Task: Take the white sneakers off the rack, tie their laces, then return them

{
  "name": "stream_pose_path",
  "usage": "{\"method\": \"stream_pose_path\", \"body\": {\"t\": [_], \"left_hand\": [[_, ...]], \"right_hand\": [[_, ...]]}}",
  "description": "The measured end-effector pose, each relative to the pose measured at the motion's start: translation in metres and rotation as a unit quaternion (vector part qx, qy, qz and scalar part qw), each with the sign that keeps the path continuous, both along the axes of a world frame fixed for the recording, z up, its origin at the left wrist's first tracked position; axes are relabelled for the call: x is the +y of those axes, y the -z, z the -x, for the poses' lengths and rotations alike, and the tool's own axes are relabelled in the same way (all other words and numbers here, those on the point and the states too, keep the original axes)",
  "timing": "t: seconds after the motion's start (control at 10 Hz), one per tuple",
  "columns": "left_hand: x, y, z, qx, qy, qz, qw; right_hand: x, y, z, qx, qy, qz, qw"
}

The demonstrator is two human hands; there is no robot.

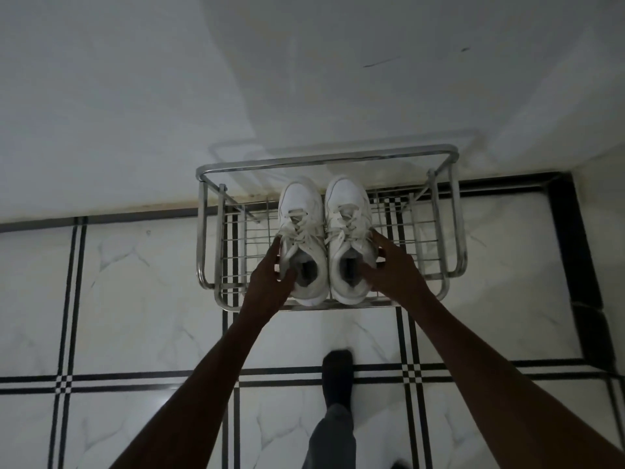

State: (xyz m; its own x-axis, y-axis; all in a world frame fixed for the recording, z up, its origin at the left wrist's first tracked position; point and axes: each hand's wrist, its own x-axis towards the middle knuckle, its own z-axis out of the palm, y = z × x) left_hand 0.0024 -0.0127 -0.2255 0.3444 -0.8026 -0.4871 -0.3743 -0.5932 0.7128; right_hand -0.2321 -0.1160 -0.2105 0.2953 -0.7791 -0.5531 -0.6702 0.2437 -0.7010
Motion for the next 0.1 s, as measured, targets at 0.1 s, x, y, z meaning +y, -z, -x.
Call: {"method": "stream_pose_path", "body": {"t": [0.1], "left_hand": [[-0.0025,-0.0077,-0.0031,-0.036,0.016,-0.019,0.999]], "right_hand": [[-0.0005,-0.0071,-0.0028,0.035,-0.029,0.004,0.999]]}}
